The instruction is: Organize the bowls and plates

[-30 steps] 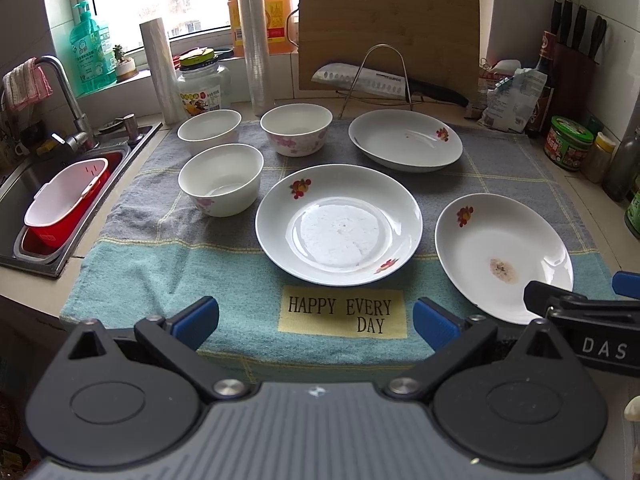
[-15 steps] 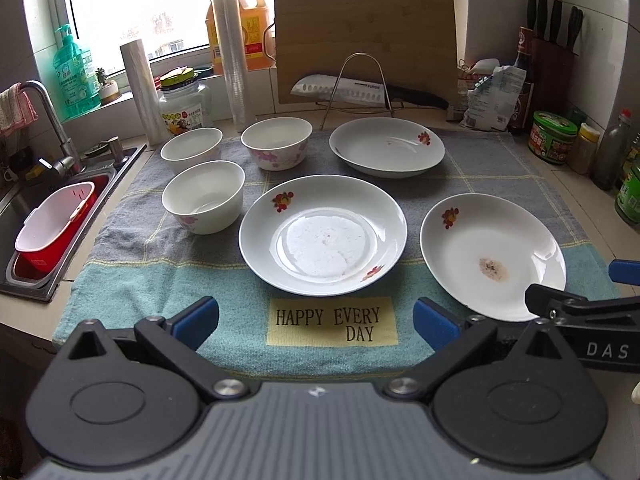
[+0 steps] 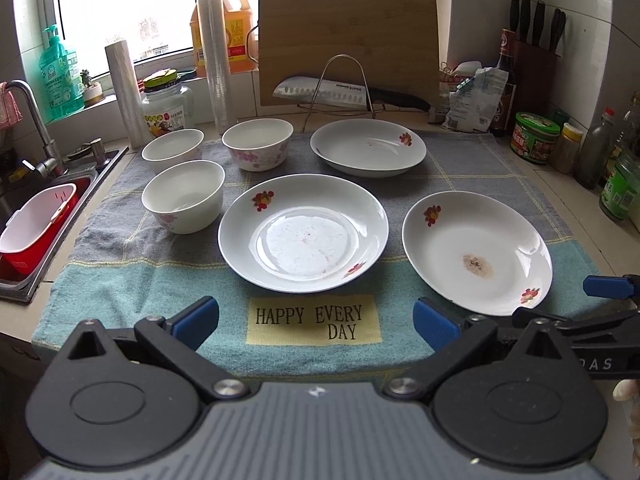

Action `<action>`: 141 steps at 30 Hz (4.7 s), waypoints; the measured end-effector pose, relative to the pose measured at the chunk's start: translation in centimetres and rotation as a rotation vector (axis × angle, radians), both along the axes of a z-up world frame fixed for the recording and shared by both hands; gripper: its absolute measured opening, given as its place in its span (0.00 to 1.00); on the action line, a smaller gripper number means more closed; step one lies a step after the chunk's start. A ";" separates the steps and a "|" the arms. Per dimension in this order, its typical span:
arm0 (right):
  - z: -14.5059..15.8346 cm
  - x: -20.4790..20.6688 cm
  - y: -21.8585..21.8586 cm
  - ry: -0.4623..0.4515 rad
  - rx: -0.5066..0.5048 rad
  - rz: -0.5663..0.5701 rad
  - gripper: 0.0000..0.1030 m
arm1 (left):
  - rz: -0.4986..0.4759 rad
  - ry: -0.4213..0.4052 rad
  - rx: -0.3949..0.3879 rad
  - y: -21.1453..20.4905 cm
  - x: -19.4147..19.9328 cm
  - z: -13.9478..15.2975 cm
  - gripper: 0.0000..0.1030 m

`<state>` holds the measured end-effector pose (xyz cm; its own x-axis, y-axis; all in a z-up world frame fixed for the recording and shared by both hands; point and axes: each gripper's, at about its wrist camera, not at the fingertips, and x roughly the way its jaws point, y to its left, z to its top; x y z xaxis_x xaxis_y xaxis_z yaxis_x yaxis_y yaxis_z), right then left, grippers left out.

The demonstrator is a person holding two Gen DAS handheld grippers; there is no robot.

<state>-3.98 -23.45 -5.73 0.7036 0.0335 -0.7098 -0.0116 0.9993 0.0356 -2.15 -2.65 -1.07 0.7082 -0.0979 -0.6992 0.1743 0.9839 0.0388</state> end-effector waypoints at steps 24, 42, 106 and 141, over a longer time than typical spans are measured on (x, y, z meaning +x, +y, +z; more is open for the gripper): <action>-5.8 2.8 -1.0 0.034 -0.063 0.048 1.00 | -0.106 0.055 0.007 -0.9 2.7 -1.4 0.99; -6.7 3.8 -1.5 -0.018 -0.059 0.104 1.00 | -0.479 0.121 0.063 -8.2 10.7 -2.2 0.99; -6.7 3.0 -1.0 -0.085 -0.050 0.082 1.00 | -1.109 0.413 0.151 -16.2 21.3 -8.4 0.97; -6.8 3.5 -1.4 -0.090 -0.050 0.143 1.00 | -1.264 0.641 0.195 -18.1 24.3 -7.4 0.69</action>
<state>-0.49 -24.86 -12.57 0.7553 0.1044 -0.6470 -0.1549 0.9877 -0.0214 22.14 -20.71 -8.48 -0.2181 -0.2805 -0.9348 0.9529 0.1455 -0.2660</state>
